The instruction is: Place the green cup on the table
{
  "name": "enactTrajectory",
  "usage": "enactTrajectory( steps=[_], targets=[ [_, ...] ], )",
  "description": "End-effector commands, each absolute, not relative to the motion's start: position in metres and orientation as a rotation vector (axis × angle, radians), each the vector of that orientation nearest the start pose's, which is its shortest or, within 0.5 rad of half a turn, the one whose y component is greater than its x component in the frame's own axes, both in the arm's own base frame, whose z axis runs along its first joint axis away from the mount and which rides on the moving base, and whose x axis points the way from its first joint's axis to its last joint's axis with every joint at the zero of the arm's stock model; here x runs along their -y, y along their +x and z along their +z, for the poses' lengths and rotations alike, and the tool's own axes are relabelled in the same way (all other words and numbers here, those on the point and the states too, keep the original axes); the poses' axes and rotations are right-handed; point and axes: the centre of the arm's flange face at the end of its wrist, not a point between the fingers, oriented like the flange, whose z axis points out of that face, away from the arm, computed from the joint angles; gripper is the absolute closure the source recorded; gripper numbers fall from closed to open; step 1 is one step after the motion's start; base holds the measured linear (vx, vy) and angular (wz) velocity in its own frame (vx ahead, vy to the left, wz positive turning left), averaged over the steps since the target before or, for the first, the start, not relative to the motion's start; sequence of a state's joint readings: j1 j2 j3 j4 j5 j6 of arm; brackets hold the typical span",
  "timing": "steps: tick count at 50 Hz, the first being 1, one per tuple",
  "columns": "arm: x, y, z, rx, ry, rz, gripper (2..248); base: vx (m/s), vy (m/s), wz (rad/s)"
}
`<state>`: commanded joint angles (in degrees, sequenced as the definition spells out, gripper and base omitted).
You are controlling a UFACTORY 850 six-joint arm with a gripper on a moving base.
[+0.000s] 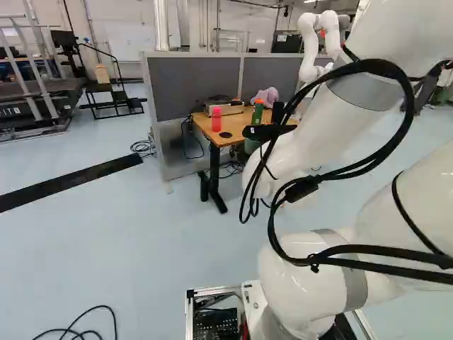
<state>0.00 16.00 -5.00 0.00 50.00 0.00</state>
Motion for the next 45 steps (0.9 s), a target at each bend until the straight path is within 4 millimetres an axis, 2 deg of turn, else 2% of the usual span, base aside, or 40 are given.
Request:
enactTrajectory(
  steps=[17,34,45],
  targets=[
    [0.000,0.270,0.366,0.000,-2.558,-1.824,126,0.359,-0.132,-0.007],
    [0.000,0.270,0.366,0.000,-2.558,-1.824,126,0.374,-0.058,-0.016],
    [0.003,0.285,0.368,-0.015,-2.569,-1.819,126,0.129,-0.031,0.042]
  ],
)
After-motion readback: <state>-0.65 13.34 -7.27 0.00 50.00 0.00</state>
